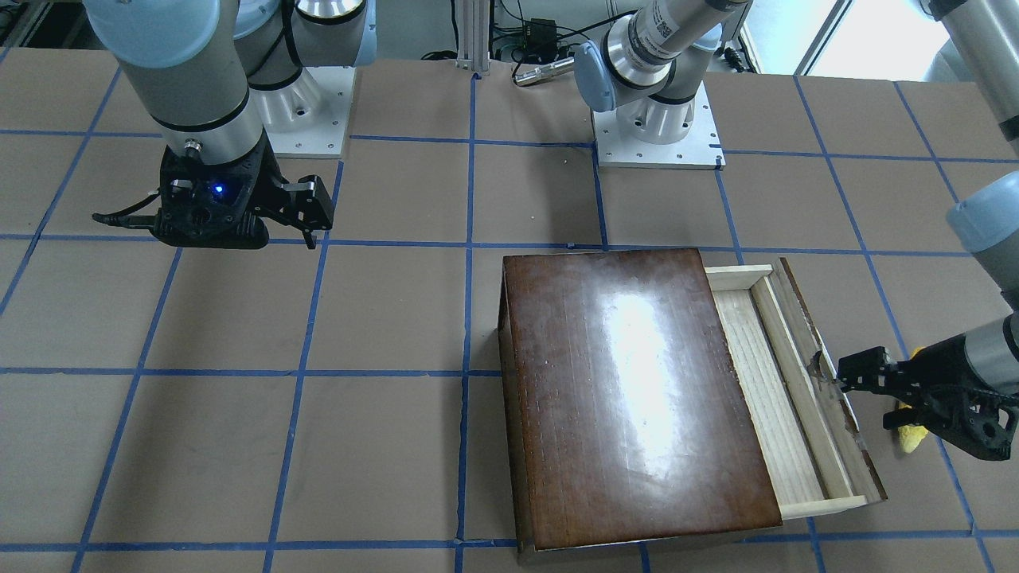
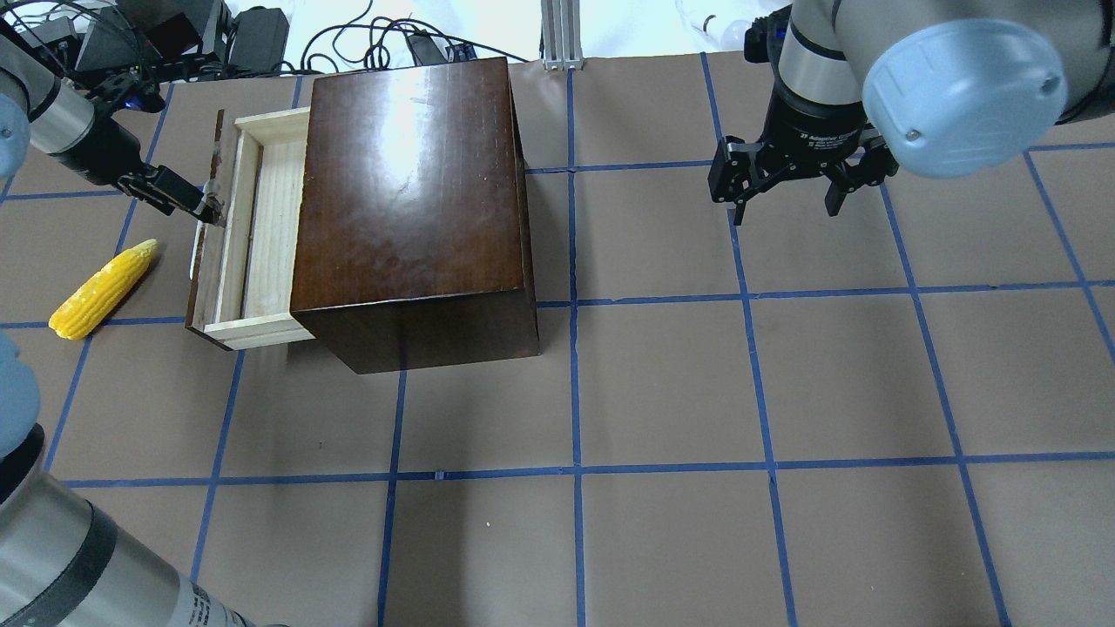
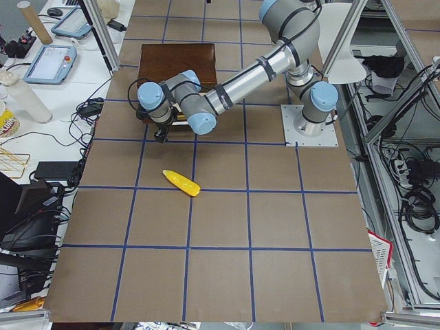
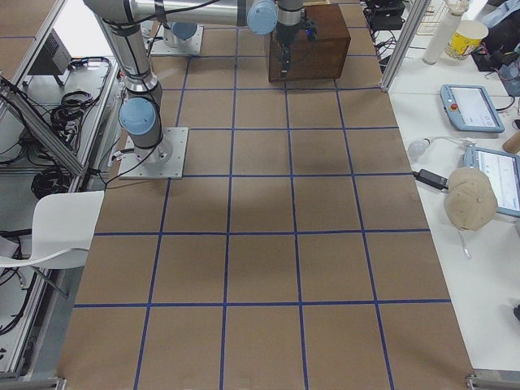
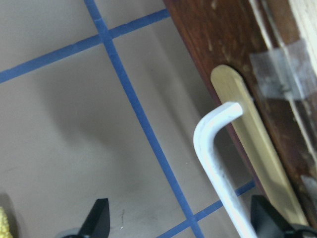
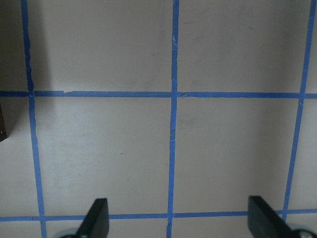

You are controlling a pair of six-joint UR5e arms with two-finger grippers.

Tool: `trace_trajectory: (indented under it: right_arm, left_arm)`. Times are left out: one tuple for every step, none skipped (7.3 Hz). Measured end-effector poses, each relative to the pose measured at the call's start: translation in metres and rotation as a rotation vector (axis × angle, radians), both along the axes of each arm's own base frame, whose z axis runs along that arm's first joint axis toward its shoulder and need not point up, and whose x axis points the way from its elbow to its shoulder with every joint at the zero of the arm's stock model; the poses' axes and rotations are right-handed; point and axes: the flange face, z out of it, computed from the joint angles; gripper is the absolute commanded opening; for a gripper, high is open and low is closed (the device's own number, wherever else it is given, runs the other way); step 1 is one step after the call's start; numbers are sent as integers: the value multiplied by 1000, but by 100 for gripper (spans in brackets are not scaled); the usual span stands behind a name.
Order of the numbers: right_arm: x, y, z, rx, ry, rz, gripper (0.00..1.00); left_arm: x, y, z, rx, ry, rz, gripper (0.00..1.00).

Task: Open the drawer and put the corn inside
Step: 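Release the handle and move the left gripper over the yellow corn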

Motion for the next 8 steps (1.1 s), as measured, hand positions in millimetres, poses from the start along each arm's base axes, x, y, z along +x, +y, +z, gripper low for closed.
trace_trajectory:
  right_arm:
    - [0,0,0,0,0,0,100]
    - [0,0,0,0,0,0,100]
    - [0,0,0,0,0,0,100]
    - [0,0,1,-1,0,0,100]
    - [0,0,0,-1,0,0,100]
    - [0,0,0,-1,0,0,100]
    - [0,0,0,0,0,0,100]
    - [0,0,0,-1,1,0,100]
  left_arm:
    - [1,0,2,-2,-3,-3,100]
    - [1,2,7,-3,-5,-3,100]
    - [1,4,16,-1,-6,1,100]
    - [8,7,31,8,-12,12,100]
    - [25,11,48,27,-30,29,100]
    - [47,18,61,45,-56,34,100]
    - [70,25,65,62,-88,11,100]
    - [90,31,61,81,-121,-37,100]
